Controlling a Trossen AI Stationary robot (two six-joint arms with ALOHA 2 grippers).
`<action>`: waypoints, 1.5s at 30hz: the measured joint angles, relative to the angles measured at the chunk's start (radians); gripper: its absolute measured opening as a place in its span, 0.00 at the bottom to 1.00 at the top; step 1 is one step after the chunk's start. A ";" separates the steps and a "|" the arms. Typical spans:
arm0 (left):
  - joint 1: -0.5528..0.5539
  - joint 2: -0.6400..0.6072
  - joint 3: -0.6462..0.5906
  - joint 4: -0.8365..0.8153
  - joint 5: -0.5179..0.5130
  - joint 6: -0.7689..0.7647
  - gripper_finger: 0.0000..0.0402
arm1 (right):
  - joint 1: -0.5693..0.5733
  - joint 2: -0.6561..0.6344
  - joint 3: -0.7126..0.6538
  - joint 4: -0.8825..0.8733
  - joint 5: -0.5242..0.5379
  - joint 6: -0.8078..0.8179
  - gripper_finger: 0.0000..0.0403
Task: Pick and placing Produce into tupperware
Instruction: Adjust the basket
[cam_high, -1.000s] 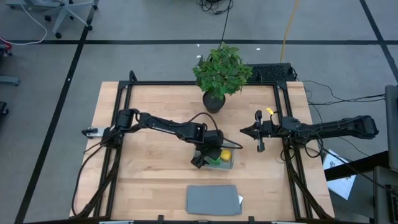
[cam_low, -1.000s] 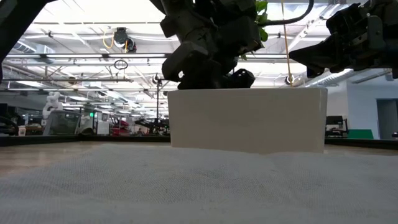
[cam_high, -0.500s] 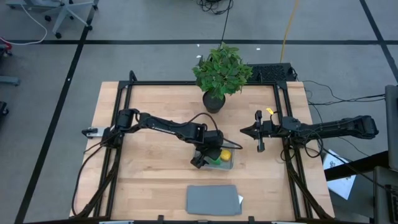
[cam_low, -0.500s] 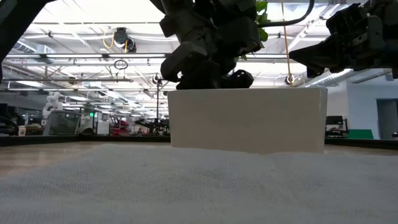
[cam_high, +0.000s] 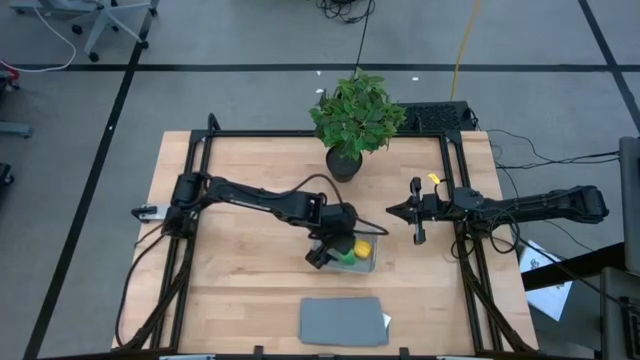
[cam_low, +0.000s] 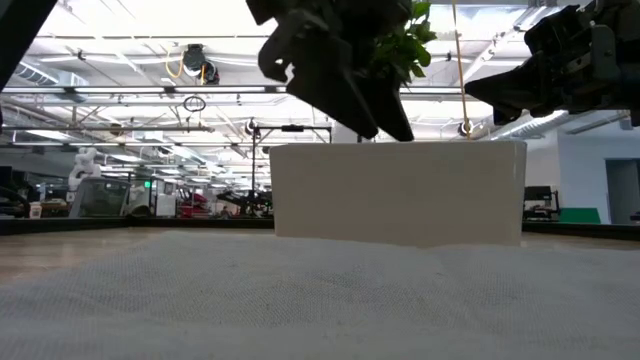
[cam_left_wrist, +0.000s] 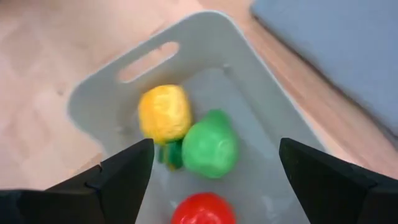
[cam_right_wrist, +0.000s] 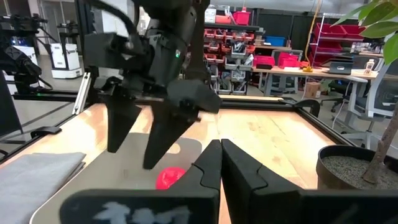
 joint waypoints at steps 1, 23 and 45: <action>0.000 -0.006 0.000 -0.001 -0.017 -0.001 0.87 | 0.000 0.000 0.000 0.000 0.000 0.000 0.00; -0.024 -0.165 -0.001 -0.089 -0.285 0.015 0.02 | 0.000 0.000 0.000 0.000 0.000 -0.001 0.00; -0.134 -0.764 -0.432 0.277 -0.677 -0.067 0.00 | 0.003 -0.028 0.000 0.030 -0.036 0.020 0.00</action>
